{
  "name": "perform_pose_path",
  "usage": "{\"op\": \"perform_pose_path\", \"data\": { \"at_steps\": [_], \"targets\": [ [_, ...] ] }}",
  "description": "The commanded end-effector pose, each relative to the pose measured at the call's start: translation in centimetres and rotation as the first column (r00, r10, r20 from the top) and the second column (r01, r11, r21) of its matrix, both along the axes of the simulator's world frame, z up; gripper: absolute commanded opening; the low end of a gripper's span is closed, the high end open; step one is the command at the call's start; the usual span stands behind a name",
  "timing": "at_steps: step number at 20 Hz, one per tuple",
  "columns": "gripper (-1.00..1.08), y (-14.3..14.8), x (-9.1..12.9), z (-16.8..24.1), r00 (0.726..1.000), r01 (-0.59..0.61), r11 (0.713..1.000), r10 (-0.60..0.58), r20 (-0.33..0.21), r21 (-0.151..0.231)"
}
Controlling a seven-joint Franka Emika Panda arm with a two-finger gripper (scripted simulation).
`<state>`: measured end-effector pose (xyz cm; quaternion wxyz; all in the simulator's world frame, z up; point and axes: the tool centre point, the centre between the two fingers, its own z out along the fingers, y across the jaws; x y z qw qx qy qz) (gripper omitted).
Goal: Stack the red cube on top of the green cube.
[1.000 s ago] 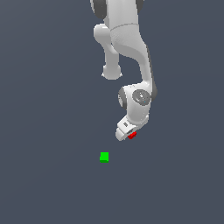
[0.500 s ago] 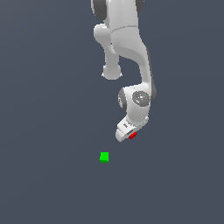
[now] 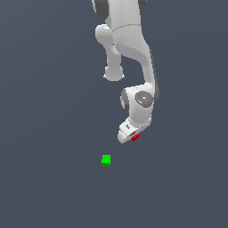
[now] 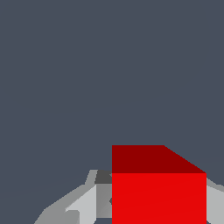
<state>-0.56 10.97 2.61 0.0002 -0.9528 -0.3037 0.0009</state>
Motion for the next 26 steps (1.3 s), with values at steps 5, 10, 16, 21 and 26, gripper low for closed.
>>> {"op": "perform_pose_path", "data": {
  "at_steps": [5, 10, 16, 21, 26],
  "targets": [
    [-1.0, 0.0, 0.0, 3.1, 1.0, 0.0, 1.0, 0.0, 0.002, 0.0],
    [-1.0, 0.0, -0.1, 6.6, 1.0, 0.0, 1.0, 0.0, 0.002, 0.0],
    [-1.0, 0.0, 0.0, 9.1, 1.0, 0.0, 1.0, 0.0, 0.002, 0.0],
    [-1.0, 0.0, 0.1, 9.2, 1.0, 0.0, 1.0, 0.0, 0.003, 0.0],
    [-1.0, -0.8, 0.8, 8.9, 1.0, 0.0, 1.0, 0.0, 0.003, 0.0]
  ]
}}
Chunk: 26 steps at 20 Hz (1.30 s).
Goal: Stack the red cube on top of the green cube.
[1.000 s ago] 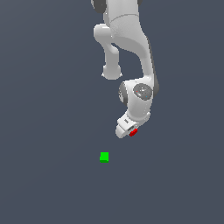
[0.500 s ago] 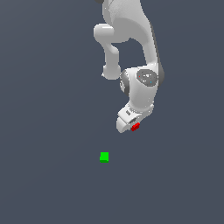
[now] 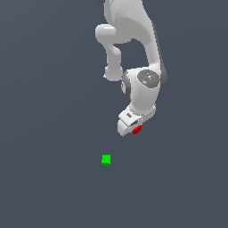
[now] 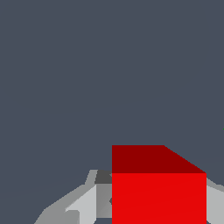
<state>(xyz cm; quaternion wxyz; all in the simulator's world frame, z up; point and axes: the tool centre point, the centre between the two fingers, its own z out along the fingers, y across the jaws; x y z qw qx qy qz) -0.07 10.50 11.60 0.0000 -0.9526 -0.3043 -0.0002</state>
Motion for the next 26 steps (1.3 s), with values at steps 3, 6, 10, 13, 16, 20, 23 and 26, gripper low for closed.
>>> {"op": "perform_pose_path", "data": {
  "at_steps": [3, 6, 10, 13, 16, 20, 23, 26],
  "targets": [
    [-1.0, -1.4, 1.1, -0.5, 1.0, 0.001, 1.0, -0.001, 0.0, -0.001],
    [-1.0, -2.7, 2.3, -1.0, 1.0, 0.001, 1.0, -0.001, 0.0, -0.001],
    [-1.0, -4.9, 4.1, -1.8, 1.0, 0.001, 1.0, -0.001, 0.0, -0.002],
    [-1.0, -6.7, 5.7, -2.5, 1.0, 0.001, 1.0, -0.001, 0.0, -0.002],
    [-1.0, -8.5, 7.3, -3.2, 1.0, 0.001, 1.0, -0.001, 0.0, -0.002],
    [-1.0, -10.6, 9.2, -4.0, 1.0, 0.001, 1.0, -0.001, 0.0, -0.002],
    [-1.0, -11.9, 10.3, -4.5, 1.0, 0.001, 1.0, -0.001, 0.0, -0.002],
    [-1.0, -12.8, 11.2, -4.9, 1.0, 0.001, 1.0, -0.001, 0.0, -0.001]
  ]
}}
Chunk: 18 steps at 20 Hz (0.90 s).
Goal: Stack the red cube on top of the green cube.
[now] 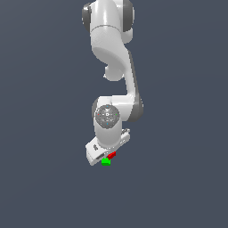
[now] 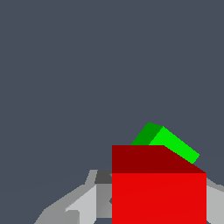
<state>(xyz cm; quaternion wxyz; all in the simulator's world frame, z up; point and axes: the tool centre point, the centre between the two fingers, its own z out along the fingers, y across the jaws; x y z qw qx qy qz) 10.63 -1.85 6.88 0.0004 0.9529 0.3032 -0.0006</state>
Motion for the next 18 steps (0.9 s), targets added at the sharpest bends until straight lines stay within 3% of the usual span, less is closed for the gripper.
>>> {"op": "perform_pose_path", "data": {
  "at_steps": [1, 13, 14, 18],
  "targets": [
    [-1.0, -0.7, 0.8, -0.2, 1.0, -0.001, 1.0, 0.001, 0.001, 0.0],
    [-1.0, -1.9, 2.1, -0.7, 1.0, -0.001, 1.0, 0.001, 0.001, 0.001],
    [1.0, -1.9, 2.1, -0.7, 1.0, -0.001, 1.0, 0.001, 0.001, 0.001],
    [1.0, -1.9, 2.1, -0.7, 1.0, -0.001, 1.0, 0.001, 0.001, 0.001]
  ]
}}
